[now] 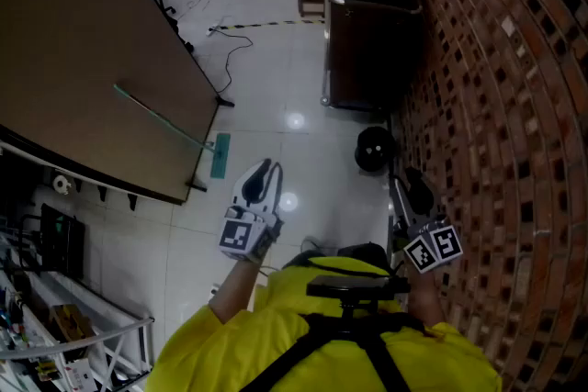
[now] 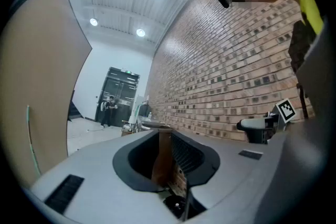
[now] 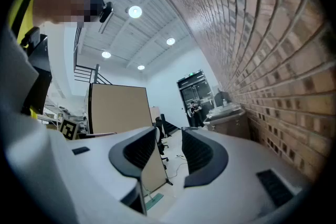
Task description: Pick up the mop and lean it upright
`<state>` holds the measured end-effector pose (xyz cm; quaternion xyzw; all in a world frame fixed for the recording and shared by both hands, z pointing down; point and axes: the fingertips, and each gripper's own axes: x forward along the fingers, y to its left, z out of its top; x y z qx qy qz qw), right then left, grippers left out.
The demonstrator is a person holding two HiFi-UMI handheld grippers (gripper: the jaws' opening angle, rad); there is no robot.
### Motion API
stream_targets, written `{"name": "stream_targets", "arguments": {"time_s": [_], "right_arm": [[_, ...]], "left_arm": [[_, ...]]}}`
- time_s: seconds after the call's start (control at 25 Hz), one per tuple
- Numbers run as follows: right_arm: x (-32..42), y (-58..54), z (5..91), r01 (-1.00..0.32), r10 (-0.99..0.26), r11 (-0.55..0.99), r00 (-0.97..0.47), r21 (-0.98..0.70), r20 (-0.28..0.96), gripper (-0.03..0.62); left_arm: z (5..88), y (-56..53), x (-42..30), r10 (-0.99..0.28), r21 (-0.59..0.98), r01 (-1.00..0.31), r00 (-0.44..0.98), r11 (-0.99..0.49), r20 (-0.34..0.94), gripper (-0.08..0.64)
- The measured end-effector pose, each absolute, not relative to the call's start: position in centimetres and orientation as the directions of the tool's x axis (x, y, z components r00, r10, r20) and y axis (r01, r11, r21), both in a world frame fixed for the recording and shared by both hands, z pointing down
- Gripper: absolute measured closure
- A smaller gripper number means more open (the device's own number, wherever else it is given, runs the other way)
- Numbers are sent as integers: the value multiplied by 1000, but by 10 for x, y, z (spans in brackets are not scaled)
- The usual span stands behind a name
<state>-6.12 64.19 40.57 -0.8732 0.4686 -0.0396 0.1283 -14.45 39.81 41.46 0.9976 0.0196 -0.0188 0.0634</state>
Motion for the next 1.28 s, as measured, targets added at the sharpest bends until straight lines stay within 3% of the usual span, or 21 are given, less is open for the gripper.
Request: {"name": "stream_targets", "arguments": {"time_s": [0.16, 0.28, 0.48, 0.72, 0.88, 1.28], "right_arm": [[-29, 576, 410, -856, -872, -477, 489, -199, -15, 430], [8, 514, 421, -891, -913, -399, 408, -219, 1, 430], [73, 375, 419, -969, -984, -170, 175, -179, -14, 430], [141, 216, 416, -974, -992, 123, -119, -191, -34, 430], [161, 129, 422, -944, -959, 284, -284, -170, -26, 430], [154, -43, 460, -860, -880, 447, -473, -246, 53, 430]], "left_arm": [[420, 338, -128, -63, 134, -60, 998, -989, -20, 508], [431, 284, -116, -161, 150, -161, 987, -975, 14, 433], [443, 181, -104, -389, 151, -389, 921, -908, 34, 428], [432, 76, -82, -651, 152, -646, 759, -748, 21, 428], [453, 22, -64, -740, 182, -735, 671, -653, 54, 318], [496, -123, -69, -869, 175, -880, 468, -441, 161, 321]]}}
